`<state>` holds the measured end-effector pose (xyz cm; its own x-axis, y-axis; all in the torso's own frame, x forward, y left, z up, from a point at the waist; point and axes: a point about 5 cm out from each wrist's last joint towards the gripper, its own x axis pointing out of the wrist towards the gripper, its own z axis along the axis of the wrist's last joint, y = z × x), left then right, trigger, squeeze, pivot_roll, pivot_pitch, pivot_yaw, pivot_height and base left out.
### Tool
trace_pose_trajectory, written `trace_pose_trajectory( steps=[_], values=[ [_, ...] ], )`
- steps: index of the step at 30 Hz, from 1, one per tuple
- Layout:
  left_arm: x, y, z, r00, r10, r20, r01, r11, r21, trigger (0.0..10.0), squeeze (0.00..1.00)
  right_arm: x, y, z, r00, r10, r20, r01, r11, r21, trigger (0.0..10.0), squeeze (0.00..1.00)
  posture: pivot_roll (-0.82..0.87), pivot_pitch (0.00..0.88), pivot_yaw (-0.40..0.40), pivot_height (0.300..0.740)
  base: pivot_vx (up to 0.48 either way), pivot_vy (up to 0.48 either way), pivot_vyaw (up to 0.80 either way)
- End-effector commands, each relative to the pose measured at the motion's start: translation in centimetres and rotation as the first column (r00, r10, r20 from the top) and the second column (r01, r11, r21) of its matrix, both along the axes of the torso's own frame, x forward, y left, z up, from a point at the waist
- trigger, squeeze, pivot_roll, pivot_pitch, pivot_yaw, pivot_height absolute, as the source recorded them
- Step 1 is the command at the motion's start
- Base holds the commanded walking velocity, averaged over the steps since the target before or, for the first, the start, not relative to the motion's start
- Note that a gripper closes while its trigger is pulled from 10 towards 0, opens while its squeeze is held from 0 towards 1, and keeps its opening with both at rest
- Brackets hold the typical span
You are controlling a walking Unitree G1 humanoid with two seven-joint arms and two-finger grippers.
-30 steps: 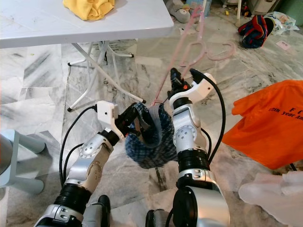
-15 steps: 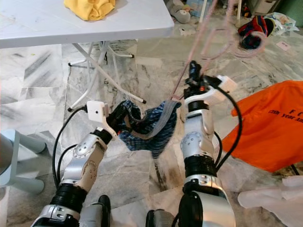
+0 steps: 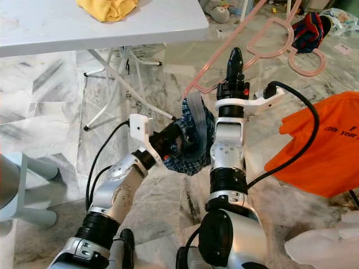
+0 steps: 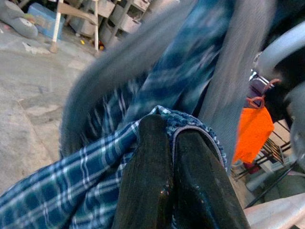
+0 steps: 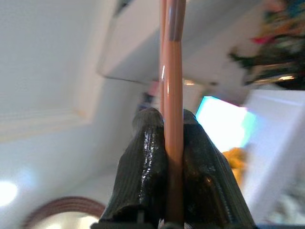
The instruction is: Hang hanger
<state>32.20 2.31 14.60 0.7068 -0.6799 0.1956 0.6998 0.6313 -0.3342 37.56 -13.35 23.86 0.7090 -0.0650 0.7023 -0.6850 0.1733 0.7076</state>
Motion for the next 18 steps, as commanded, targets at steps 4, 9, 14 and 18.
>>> trace_pose_trajectory(
  steps=[4, 9, 14, 18],
  values=[
    [0.0, -0.4, 0.7, 1.000, -0.012, 0.010, 0.013, 1.000, -0.026, 0.0, 0.00, -0.5, 0.8, -0.3, 0.996, 0.075, 0.052, -0.081, 0.990, 0.112, 10.0, 0.00, 0.09, 0.264, -0.067, 0.740, 0.000, 0.000, 0.00],
    [0.9, 0.9, 0.3, 0.995, 0.100, 0.003, -0.100, 0.995, -0.007, 0.0, 0.00, -0.7, 1.5, -0.7, 0.991, 0.135, 0.021, -0.136, 0.976, 0.170, 10.0, 0.00, 0.09, 0.261, -0.074, 0.740, 0.000, 0.000, 0.00],
    [1.4, 1.3, 0.5, 0.989, 0.145, 0.006, -0.145, 0.989, -0.011, 0.0, 0.00, -1.8, 3.7, -1.7, 0.965, 0.260, 0.021, -0.260, 0.951, 0.165, 10.0, 0.00, 0.09, 0.261, -0.079, 0.740, 0.000, 0.000, 0.00],
    [1.8, 1.4, 0.7, 0.987, 0.161, 0.012, -0.160, 0.987, -0.012, 0.0, 0.00, -3.0, 5.3, -3.1, 0.933, 0.358, -0.015, -0.352, 0.923, 0.154, 10.0, 0.00, 0.09, 0.262, -0.083, 0.740, 0.000, 0.000, 0.00]
  ],
)
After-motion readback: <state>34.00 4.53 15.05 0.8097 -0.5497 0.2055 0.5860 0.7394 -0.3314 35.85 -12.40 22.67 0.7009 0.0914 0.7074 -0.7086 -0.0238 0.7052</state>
